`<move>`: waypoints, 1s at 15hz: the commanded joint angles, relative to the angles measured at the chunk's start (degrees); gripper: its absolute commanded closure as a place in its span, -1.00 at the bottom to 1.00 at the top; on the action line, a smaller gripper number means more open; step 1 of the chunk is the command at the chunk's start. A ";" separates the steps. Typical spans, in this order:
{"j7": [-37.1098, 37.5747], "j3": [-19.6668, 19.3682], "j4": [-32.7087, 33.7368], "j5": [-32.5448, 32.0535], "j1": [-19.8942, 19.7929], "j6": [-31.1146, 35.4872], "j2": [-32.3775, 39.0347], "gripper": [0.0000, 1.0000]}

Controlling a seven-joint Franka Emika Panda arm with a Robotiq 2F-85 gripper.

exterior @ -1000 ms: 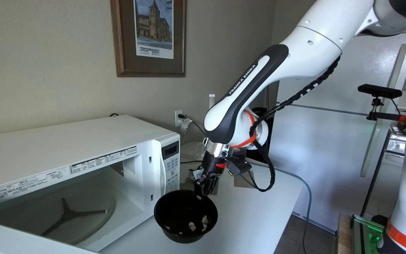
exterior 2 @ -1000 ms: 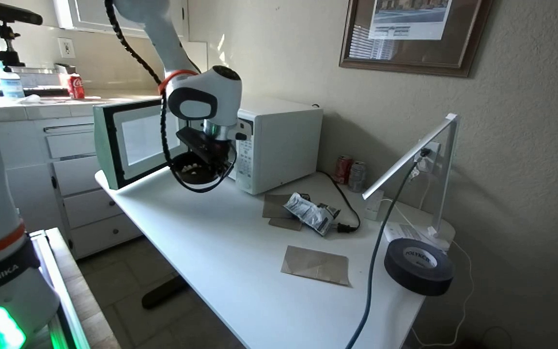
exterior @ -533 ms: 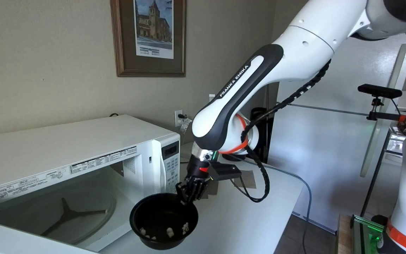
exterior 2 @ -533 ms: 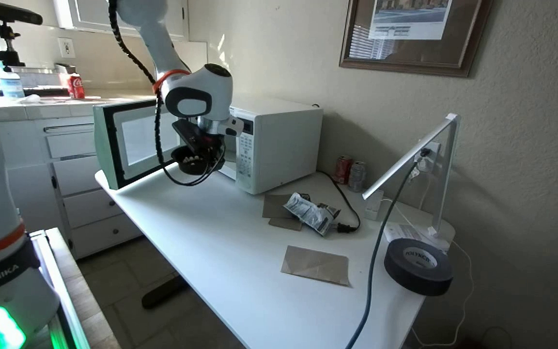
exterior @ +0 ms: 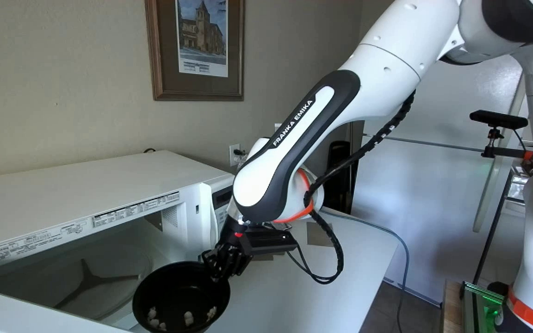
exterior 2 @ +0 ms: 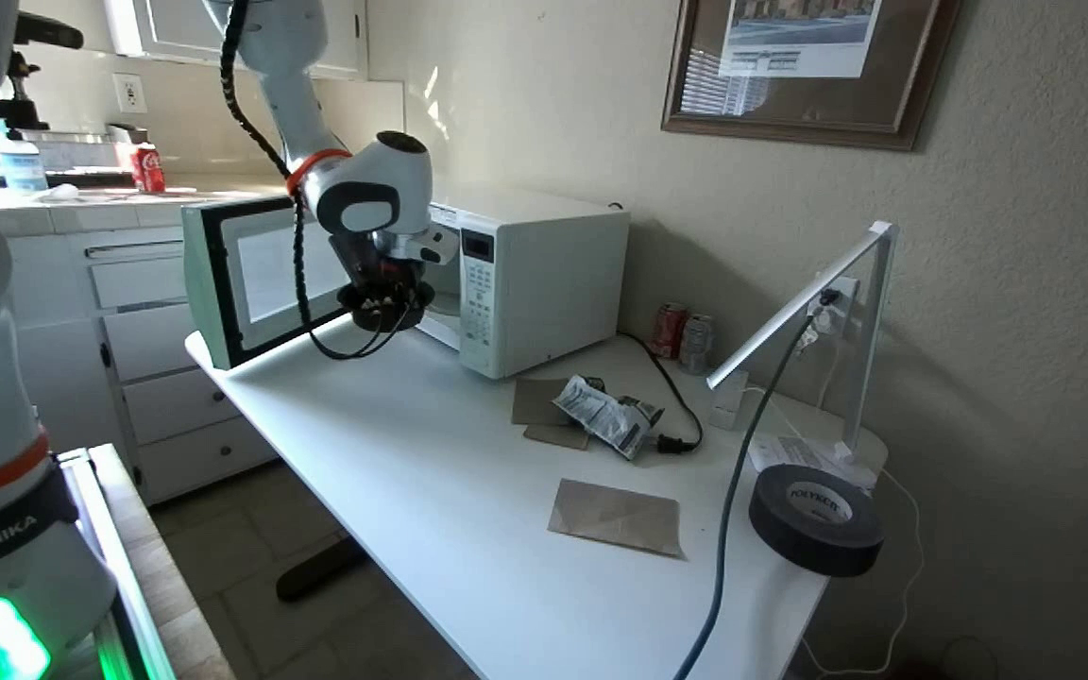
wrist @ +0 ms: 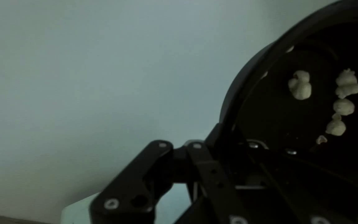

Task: Pick up the black bowl and put it into the microwave

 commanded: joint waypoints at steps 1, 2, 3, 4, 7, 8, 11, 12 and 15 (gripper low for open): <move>7.04 -0.54 3.90 -4.60 2.08 4.26 5.01 0.97; 8.74 -0.87 5.01 -5.82 2.73 4.90 6.12 0.97; 9.67 -0.62 6.14 -6.29 2.85 5.26 7.15 0.97; 10.82 -0.71 7.30 -6.92 3.20 5.64 8.14 0.97; 13.49 -1.33 10.64 -7.99 3.82 5.47 10.54 0.97; 13.97 -1.60 11.20 -8.34 3.89 5.53 10.93 0.97; 15.74 -2.64 13.56 -8.38 3.76 6.05 12.56 0.97; 16.19 -2.95 14.32 -8.26 3.69 6.32 13.04 0.97; 18.46 -4.54 15.55 -8.35 3.97 7.98 14.02 0.97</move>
